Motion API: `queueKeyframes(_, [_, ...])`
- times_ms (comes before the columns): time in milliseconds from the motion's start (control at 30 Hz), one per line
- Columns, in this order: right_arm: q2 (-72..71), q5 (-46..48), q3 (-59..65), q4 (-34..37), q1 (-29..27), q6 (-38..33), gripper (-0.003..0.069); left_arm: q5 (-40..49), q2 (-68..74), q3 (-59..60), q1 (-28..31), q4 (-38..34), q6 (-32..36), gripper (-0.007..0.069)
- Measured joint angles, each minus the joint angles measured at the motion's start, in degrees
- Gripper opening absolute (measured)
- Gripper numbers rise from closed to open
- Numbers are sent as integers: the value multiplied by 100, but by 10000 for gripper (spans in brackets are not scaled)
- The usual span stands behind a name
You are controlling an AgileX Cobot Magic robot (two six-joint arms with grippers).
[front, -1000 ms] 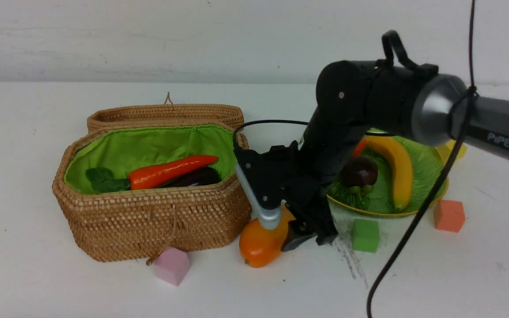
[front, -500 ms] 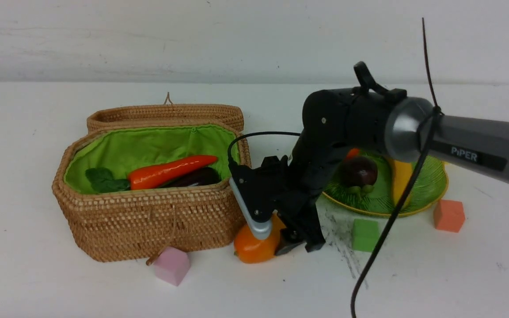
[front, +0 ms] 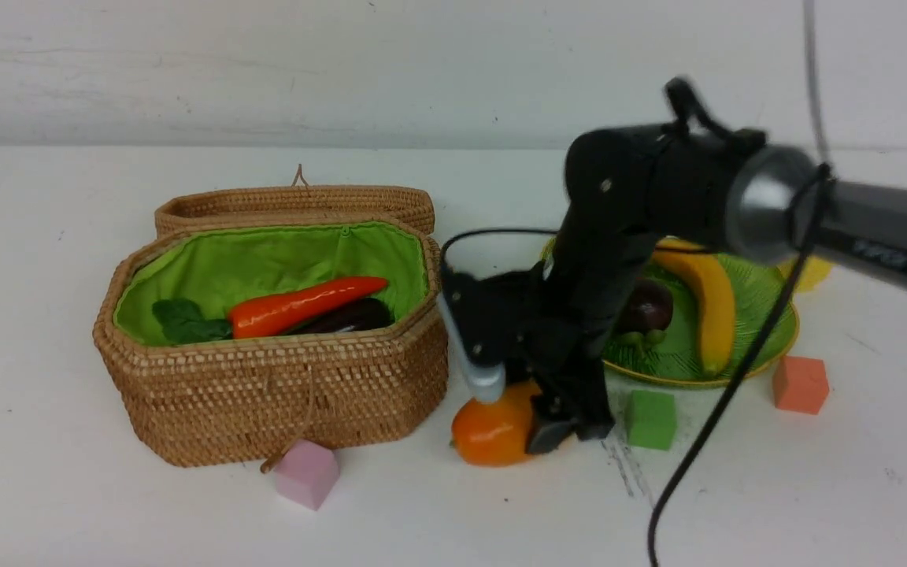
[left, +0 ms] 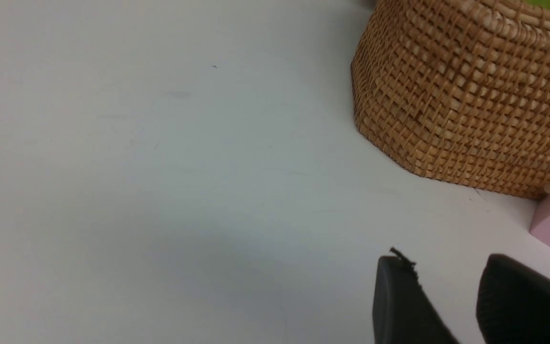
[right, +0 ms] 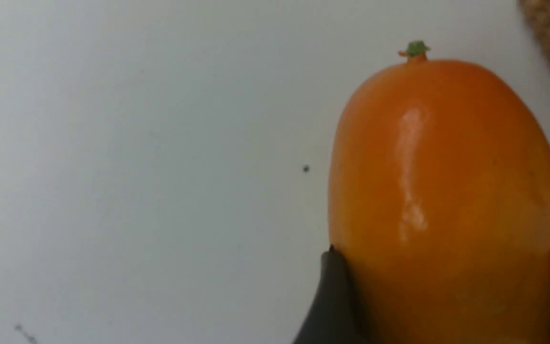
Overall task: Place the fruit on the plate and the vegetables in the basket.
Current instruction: Use the right arm to grab a mango and put it into the right plate
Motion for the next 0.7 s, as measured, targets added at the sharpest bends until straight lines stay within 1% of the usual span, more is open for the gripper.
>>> queueKeyframes(100, [-380,105,0,49,-319,375,551,0,0,0,0,0,0,239])
queueKeyframes(167, [-568,27,0,73,-566,637,551,0,0,0,0,0,0,239])
queueKeyframes(200, [-676,-114,0,86,-825,926,551,0,0,0,0,0,0,239])
queueKeyframes(233, [-705,-174,0,86,-865,988,551,0,0,0,0,0,0,239])
queueKeyframes(267, [-766,-433,0,86,-1156,1653,550,0,0,0,0,0,0,239])
queueKeyframes(300, [-777,-603,0,86,-1329,1984,550,0,0,0,0,0,0,239])
queueKeyframes(333, [-770,-889,0,86,-1621,2864,550,0,0,0,0,0,0,239])
queueKeyframes(367, [-765,-929,0,81,-1659,3133,550,0,0,0,0,0,0,239])
queueKeyframes(400, [-720,-1182,0,68,-1915,4069,550,0,0,0,0,0,0,239])
queueKeyframes(467, [-591,-1561,0,42,-2210,5387,550,0,0,0,0,0,0,239])
queueKeyframes(533, [-418,-1868,0,-8,-2353,6230,550,0,0,0,0,0,0,239])
queueKeyframes(600, [-218,-2055,0,-78,-2412,6628,550,0,0,0,0,0,0,239])
queueKeyframes(700, [90,-2125,6,-145,-2417,6784,550,0,0,0,0,0,0,239])
